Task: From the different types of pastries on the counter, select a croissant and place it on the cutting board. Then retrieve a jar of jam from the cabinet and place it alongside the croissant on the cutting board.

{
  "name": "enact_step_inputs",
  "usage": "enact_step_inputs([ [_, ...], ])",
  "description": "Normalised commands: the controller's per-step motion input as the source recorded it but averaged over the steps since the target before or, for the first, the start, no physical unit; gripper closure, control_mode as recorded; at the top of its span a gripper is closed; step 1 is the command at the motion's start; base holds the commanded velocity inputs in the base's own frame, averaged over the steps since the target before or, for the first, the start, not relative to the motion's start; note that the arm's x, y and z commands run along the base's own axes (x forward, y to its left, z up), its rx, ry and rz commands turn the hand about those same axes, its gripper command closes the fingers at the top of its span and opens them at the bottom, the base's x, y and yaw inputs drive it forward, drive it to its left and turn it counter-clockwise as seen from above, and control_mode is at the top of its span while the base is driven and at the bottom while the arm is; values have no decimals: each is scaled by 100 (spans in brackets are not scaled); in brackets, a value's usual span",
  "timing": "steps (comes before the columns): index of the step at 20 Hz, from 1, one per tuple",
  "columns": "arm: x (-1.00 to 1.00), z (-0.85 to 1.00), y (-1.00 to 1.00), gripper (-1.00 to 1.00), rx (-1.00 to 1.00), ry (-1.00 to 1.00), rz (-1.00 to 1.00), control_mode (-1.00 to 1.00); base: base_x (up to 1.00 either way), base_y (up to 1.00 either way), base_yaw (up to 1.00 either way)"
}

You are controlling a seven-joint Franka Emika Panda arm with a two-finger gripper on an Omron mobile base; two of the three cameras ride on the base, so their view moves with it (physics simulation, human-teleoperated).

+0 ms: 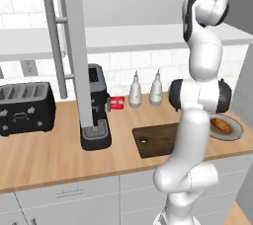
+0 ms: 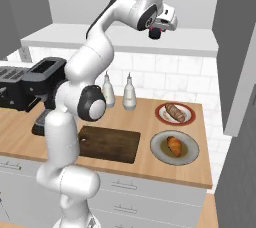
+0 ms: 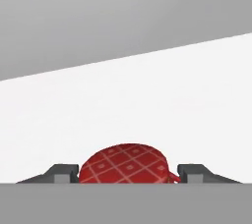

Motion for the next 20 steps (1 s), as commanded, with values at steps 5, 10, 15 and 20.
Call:
enact_step_inputs([
  [5, -41, 8, -10, 100, 19, 2, -7, -100, 0, 0, 0],
  [10, -100, -61, 52, 100, 7, -15, -27, -100, 0, 0, 0],
  [15, -100, -80, 78, 100, 2, -16, -30, -100, 0, 0, 0],
  [20, -100, -78, 78, 100, 2, -15, -30, -100, 0, 0, 0],
])
